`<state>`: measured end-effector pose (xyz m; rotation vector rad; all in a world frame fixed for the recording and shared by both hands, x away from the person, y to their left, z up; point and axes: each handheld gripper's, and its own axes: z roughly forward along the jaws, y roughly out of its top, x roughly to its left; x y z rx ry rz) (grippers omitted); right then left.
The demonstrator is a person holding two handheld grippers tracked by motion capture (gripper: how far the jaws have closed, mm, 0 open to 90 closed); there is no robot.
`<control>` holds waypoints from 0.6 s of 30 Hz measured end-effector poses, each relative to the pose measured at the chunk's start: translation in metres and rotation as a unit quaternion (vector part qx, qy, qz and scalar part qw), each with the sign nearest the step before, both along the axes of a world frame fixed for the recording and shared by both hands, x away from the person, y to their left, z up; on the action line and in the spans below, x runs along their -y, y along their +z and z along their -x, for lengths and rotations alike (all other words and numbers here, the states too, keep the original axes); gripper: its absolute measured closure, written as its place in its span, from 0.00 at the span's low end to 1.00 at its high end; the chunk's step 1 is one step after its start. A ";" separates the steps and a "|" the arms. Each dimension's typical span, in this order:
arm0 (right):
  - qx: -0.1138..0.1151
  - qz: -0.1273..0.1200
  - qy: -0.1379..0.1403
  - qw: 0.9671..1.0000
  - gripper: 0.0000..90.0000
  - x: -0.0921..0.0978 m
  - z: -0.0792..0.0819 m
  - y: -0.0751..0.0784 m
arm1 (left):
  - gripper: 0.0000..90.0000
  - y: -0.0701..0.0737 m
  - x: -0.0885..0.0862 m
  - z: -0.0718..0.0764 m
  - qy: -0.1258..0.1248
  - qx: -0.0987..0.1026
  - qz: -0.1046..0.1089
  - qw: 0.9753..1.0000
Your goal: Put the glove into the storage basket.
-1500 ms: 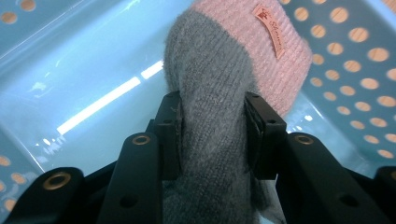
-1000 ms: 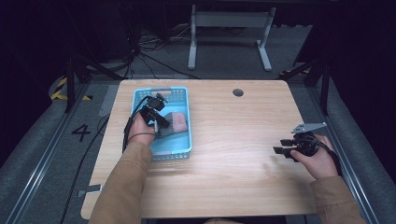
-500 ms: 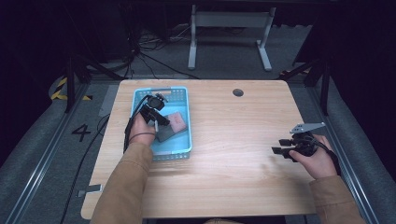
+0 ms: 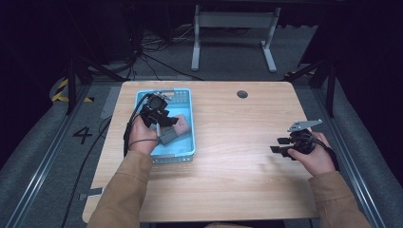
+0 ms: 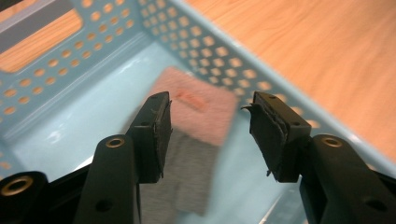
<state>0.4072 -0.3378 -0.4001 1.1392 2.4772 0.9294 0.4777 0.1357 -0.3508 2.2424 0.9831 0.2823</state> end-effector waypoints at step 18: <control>-0.014 0.007 0.039 0.999 0.54 -0.020 -0.008 -0.006 | 0.51 0.028 0.024 0.089 -0.119 0.028 0.030 0.992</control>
